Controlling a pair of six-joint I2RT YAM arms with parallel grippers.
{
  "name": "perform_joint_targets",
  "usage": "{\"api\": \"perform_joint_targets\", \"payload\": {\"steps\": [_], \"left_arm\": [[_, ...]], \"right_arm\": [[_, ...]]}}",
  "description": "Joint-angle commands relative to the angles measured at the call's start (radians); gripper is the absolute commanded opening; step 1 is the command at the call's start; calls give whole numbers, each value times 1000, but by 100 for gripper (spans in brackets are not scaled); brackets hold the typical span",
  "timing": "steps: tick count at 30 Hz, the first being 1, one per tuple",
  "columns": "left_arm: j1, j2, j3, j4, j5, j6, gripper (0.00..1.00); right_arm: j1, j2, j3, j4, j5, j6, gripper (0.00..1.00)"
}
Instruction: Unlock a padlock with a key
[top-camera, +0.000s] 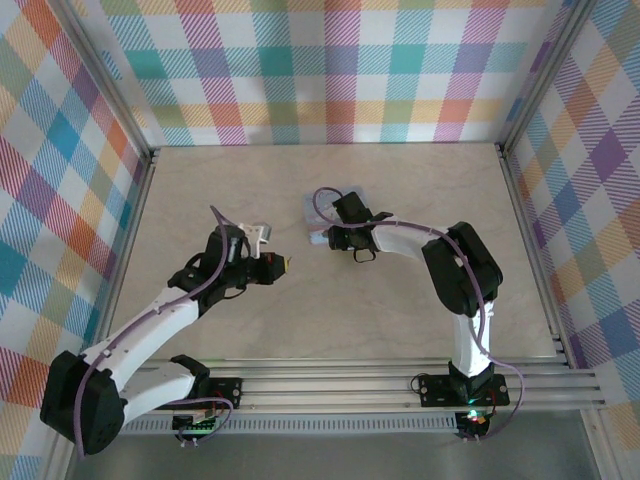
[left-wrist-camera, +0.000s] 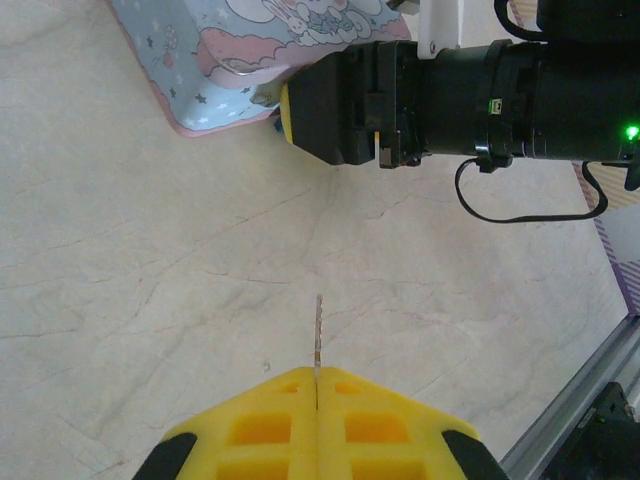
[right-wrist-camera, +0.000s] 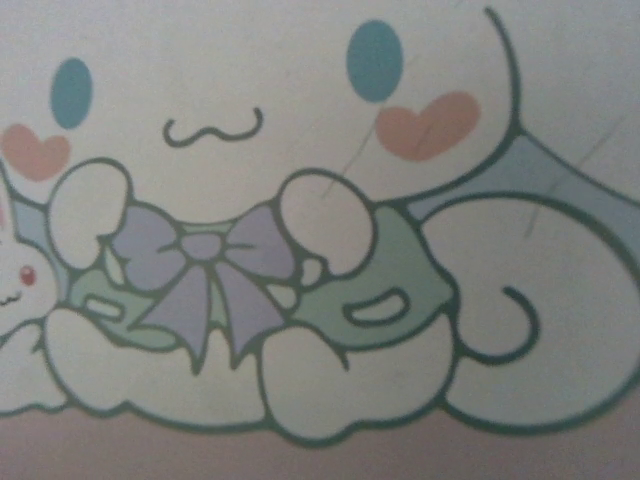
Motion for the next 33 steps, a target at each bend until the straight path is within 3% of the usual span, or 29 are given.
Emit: {"api": "perform_joint_targets", "payload": {"steps": [1,12,20,24,33], "left_arm": [[12,-52,-30,-19,-28,2,0],[15,-120,-66,-46,-26,-5,0],[18,-113,-78,-10,23,34,0],[19,-86,-94,83,87,65,0],[18,80,-68,265,210,131,0]], "right_arm": [[4,31,39,13,12,-23,49],[4,63,69,9,23,-43,37],[2,38,96,-48,8,-68,19],[-4,6,105,-97,-48,-76,10],[-43,-67,106,-201,-231,-32,0]]}}
